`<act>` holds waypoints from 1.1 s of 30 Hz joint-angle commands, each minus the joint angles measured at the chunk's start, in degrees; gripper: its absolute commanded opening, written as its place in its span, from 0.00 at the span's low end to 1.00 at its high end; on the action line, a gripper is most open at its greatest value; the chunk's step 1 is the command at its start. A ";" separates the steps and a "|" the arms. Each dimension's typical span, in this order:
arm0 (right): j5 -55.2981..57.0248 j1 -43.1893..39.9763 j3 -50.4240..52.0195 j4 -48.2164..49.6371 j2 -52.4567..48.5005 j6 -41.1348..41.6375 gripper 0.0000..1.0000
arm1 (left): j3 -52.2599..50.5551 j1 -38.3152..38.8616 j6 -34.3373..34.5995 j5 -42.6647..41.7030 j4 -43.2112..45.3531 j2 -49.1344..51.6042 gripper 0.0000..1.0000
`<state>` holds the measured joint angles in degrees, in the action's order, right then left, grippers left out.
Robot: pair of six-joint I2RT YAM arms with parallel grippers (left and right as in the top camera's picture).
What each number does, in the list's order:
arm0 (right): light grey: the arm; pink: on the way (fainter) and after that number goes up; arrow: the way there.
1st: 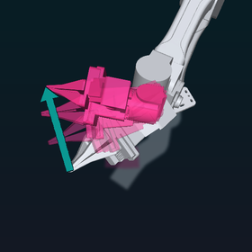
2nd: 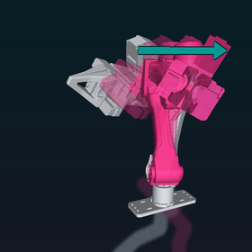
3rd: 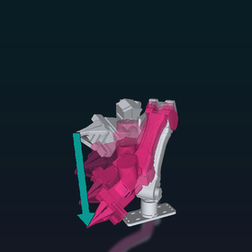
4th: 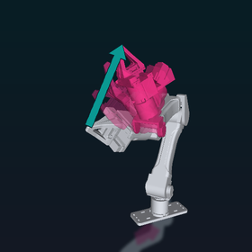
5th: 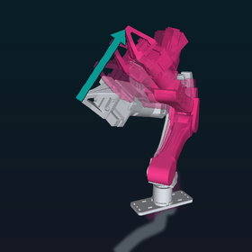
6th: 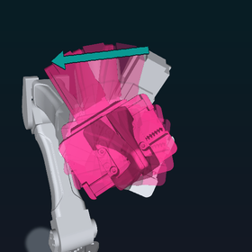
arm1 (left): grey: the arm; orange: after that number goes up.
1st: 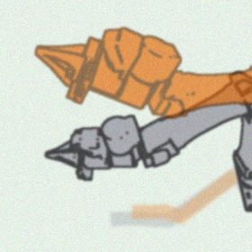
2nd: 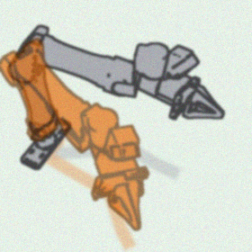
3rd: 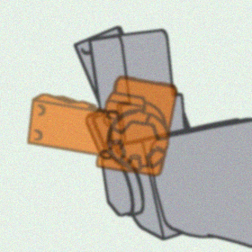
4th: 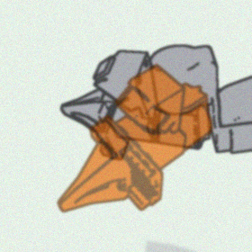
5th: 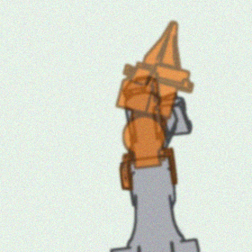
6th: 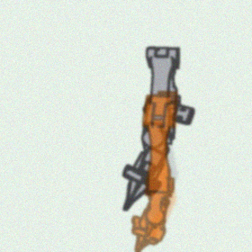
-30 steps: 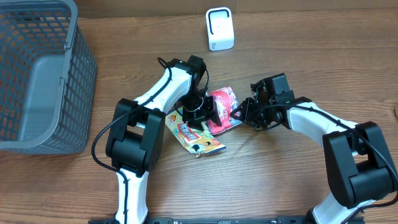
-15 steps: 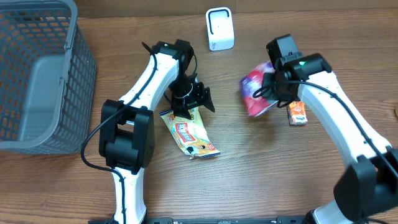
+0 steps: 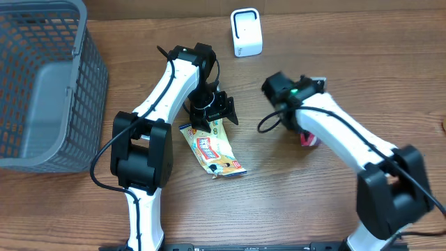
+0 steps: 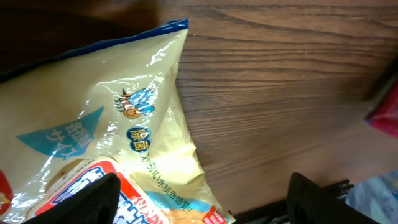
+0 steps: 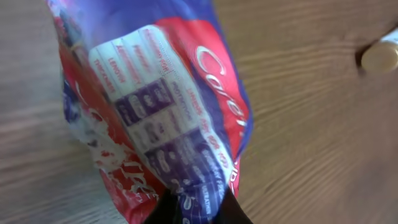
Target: Scan the item barcode
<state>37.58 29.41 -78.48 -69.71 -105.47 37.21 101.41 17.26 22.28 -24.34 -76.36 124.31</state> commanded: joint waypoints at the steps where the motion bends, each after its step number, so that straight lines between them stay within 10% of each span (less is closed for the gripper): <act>1: 0.04 4.57 -0.28 0.44 0.22 3.34 0.05 | 1.07 0.33 -1.11 1.22 -0.11 0.46 0.78; 4: -4.66 8.81 -0.28 2.16 0.22 3.21 0.29 | 1.07 0.44 -1.14 1.25 -0.11 0.46 0.78; 14: -19.89 13.64 -6.38 5.90 0.24 1.97 0.55 | 1.07 0.39 -1.09 5.49 -1.70 0.46 0.81; 19: -24.65 9.38 -17.38 -2.29 0.35 -1.95 0.98 | 1.07 0.39 -1.11 5.73 -2.71 0.46 0.81; 33: -38.84 -15.34 -19.76 -9.07 -0.44 -14.40 1.00 | 0.96 3.10 -1.05 5.68 1.22 0.50 0.75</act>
<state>7.40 17.17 -101.41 -79.55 -105.89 27.79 101.43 18.72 22.20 -19.03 -76.88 124.31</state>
